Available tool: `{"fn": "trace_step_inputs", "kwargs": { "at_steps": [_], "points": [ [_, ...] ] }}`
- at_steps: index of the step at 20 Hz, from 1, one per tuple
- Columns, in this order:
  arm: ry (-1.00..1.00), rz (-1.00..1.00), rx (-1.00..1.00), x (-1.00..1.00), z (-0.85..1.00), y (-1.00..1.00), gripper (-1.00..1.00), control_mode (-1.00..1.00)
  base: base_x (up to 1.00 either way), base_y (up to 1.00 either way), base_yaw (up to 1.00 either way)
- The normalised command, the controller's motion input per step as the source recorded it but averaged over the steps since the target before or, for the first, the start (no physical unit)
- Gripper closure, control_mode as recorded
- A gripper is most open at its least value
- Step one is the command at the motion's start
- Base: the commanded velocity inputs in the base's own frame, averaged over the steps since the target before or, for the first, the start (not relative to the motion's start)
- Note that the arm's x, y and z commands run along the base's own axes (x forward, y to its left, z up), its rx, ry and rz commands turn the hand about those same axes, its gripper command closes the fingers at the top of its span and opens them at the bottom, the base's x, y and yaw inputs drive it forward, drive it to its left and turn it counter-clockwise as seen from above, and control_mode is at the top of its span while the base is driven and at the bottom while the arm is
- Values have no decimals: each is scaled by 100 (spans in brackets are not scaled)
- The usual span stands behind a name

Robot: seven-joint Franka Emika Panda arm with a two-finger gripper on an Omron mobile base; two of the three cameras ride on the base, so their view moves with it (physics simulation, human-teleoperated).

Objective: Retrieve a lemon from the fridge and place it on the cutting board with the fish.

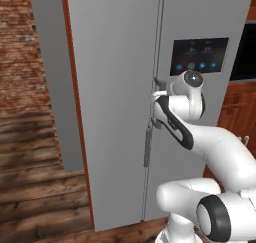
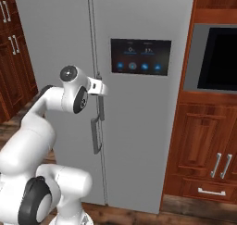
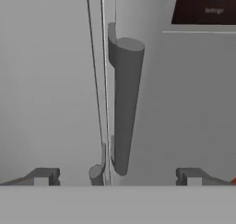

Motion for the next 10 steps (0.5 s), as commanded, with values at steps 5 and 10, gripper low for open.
{"fn": "trace_step_inputs", "kwargs": {
  "at_steps": [5,10],
  "points": [
    [0,0,0,27,-13,0,-100,-100,0,0,0],
    [0,0,0,26,-10,-5,-100,-100,0,0,0]
  ]
}}
